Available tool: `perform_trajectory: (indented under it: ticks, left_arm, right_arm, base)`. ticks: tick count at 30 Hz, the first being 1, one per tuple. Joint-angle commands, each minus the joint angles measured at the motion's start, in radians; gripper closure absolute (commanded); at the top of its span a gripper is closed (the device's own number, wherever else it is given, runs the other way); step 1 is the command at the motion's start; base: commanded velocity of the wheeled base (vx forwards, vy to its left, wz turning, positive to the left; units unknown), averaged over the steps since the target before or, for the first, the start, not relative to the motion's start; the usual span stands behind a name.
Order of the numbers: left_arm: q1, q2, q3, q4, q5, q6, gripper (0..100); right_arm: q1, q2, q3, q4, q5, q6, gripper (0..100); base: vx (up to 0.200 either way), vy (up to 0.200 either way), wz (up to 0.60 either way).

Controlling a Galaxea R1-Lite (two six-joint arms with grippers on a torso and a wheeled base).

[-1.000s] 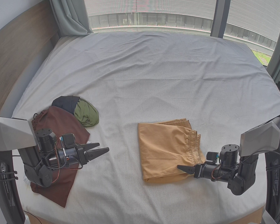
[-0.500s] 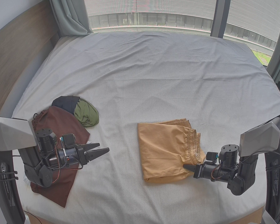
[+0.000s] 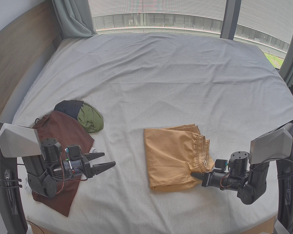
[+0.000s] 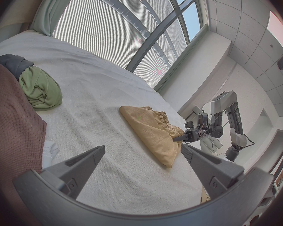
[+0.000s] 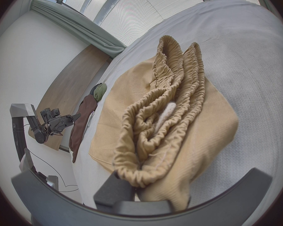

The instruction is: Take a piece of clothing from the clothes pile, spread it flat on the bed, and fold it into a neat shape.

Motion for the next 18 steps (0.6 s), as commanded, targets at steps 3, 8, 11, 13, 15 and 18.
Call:
perform_trajectory:
  ticks: [3,8,11,13,15,18]
  left_arm:
    - [0.002,0.01,-0.003,-0.001,0.0,-0.001,0]
    - [0.004,0.005,-0.005,-0.001,0.0,0.002,0]
    - [0.004,0.005,-0.006,-0.001,0.0,0.003,0]
    - [0.005,0.004,-0.006,-0.001,0.0,0.003,0]
    - [0.005,0.002,-0.005,-0.001,0.0,0.003,0]
    - [0.005,-0.005,-0.001,-0.001,0.0,0.002,0]
  right_arm:
    - [0.004,0.0,0.0,0.0,0.001,0.0,100]
    - [0.011,-0.006,0.0,0.0,0.003,0.002,100]
    - [0.014,-0.016,0.001,0.0,0.003,0.003,100]
    - [0.019,-0.024,0.001,0.0,0.003,0.003,100]
    - [0.024,-0.05,0.003,0.0,0.004,0.005,100]
    - [0.025,-0.07,0.006,0.0,0.004,0.005,100]
  base:
    - [0.0,0.0,0.0]
    - [0.0,0.0,0.0]
    - [0.0,0.0,0.0]
    - [0.0,0.0,0.0]
    - [0.0,0.0,0.0]
    - [0.0,0.0,0.0]
